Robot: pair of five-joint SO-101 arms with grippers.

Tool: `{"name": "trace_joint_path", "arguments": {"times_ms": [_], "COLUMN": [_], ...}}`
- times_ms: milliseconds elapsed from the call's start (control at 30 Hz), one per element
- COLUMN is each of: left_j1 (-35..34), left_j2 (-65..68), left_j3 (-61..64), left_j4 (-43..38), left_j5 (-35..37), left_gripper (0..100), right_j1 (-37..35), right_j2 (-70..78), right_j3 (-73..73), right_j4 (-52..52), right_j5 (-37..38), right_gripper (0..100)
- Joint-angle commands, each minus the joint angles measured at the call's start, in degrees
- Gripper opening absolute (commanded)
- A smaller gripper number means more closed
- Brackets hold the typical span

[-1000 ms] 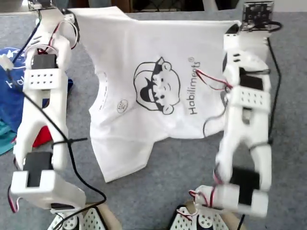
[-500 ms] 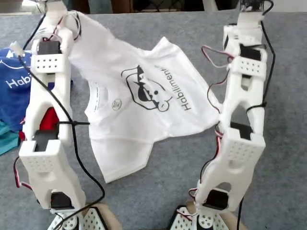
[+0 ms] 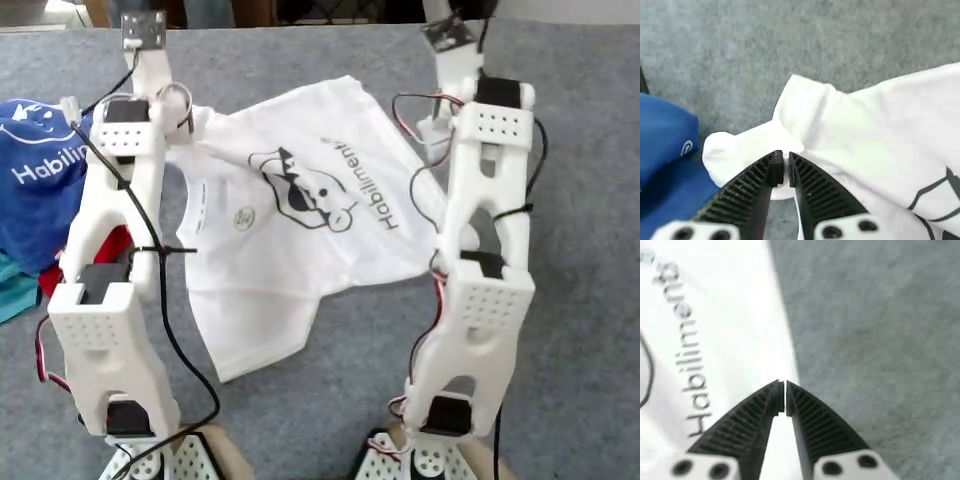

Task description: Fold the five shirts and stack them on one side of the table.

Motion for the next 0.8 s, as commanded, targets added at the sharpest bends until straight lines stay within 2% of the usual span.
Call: {"name": "trace_joint_path", "arguments": {"times_ms": [0, 167, 433, 500, 667, 767], "left_j1": [0.92, 0.4, 0.48, 0.48, 0.84, 0.92], "left_j2": [-4.92, -12.04, -23.82, -26.46, -32.44, -35.69], "left_j3": [3.47, 14.37, 27.91, 29.58, 32.4, 33.27], "left_j4": [0.18, -4.04, -9.05, -8.79, -8.62, -8.53], "left_j5": [0.7, 0.7, 0.35, 0.35, 0.26, 0.26], "left_gripper": [3, 3, 3, 3, 3, 3], "right_j1": [-3.16, -3.6, 0.53, 0.62, 0.53, 2.29], "right_j2": [-0.66, -1.1, -6.81, -11.91, -32.22, -45.49], "right_j3": [2.42, 20.09, 39.16, 48.4, 77.93, 89.1], "right_j4": [2.99, -5.98, -6.59, -7.3, -20.04, -21.54], "right_j5": [0.26, -1.32, 1.14, 2.64, 5.27, 6.15], "right_gripper": [1.5, 1.5, 1.5, 1.5, 1.5, 1.4]}}
